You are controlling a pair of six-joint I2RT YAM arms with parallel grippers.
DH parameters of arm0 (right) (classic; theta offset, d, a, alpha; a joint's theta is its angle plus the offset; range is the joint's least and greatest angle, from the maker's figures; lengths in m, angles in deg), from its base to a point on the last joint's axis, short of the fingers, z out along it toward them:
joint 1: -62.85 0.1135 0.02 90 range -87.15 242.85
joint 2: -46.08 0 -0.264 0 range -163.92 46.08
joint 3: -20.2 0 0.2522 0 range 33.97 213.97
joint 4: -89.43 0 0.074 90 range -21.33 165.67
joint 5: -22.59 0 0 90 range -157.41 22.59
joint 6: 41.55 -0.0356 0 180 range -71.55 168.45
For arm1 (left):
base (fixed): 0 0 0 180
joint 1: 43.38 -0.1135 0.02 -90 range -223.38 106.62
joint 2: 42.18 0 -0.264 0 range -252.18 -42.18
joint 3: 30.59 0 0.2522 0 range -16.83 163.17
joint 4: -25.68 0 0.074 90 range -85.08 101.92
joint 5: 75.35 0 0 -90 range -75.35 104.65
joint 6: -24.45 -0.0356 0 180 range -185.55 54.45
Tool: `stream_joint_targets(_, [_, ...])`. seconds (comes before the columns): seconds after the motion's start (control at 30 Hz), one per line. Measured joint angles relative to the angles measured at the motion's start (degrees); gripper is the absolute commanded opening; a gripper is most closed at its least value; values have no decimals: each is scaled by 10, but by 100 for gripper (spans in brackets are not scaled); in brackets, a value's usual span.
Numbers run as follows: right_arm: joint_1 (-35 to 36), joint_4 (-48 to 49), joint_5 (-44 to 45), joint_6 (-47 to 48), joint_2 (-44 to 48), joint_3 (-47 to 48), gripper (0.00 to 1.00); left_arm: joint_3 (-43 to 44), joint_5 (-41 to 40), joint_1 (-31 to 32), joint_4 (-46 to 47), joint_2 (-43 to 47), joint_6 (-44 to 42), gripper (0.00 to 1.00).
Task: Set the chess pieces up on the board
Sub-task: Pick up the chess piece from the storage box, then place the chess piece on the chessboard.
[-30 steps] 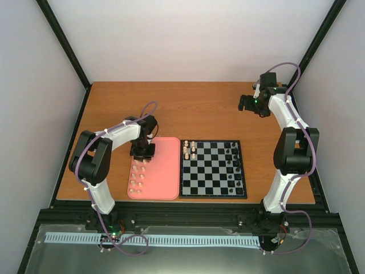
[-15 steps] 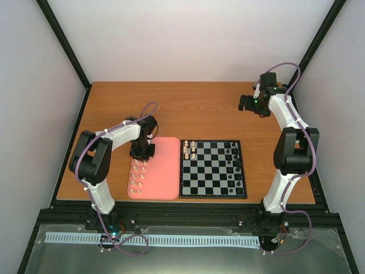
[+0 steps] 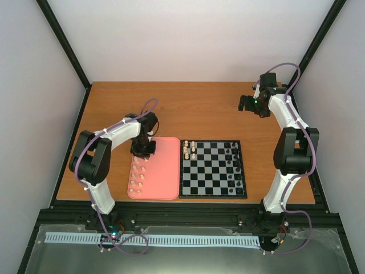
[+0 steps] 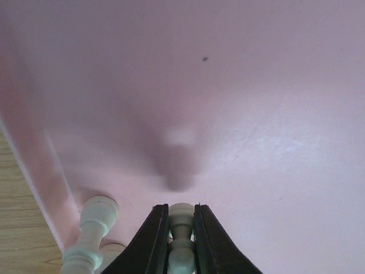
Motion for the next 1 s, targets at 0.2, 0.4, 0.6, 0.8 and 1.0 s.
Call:
stream_joint_targets(0.2, [0,0,0,0,0,0,100,67,5,47,-29,-5,0,1])
stream_joint_targets(0.4, [0,0,0,0,0,0,100,170,38,151,-55,-39,0,1])
stream_joint_targets(0.6, [0,0,0,0,0,0,100,254,56,217,-91,-91,-10,1])
stream_joint_targets(0.8, [0,0,0,0,0,-2,100,301,61,248,-111,-127,-21,1])
stream_joint_targets(1.0, [0,2,1,0,0,-9,100,327,60,273,-112,-169,-26,1])
